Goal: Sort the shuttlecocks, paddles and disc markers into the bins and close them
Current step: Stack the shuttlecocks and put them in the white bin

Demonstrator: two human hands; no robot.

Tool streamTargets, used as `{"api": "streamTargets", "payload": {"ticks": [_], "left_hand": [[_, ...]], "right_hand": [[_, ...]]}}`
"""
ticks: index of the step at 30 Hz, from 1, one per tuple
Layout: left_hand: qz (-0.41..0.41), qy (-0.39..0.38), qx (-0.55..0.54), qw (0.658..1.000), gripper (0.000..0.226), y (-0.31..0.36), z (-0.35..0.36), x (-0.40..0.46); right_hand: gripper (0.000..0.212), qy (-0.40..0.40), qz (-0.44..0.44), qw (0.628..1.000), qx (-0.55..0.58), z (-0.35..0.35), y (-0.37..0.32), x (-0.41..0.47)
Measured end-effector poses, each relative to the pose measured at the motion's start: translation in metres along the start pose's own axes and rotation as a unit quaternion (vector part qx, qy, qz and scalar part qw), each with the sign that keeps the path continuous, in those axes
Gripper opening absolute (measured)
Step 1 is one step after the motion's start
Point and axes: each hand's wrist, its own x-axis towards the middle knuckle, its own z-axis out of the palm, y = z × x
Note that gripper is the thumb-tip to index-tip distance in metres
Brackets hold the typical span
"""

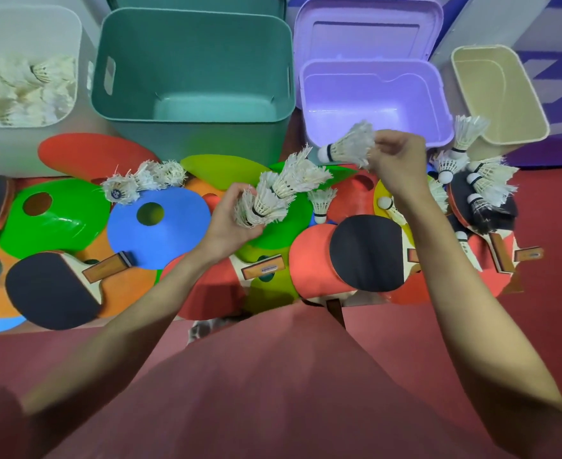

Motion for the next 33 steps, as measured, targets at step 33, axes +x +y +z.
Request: {"api": "streamTargets", "payload": {"ticks": [33], "left_hand": [[0.021, -0.007, -0.027, 0.999, 0.055, 0.008, -0.011, 0.010]], "right_hand": [[0.028, -0.090, 0.087, 0.986, 0.106, 0.042, 0.022, -0.004]]}}
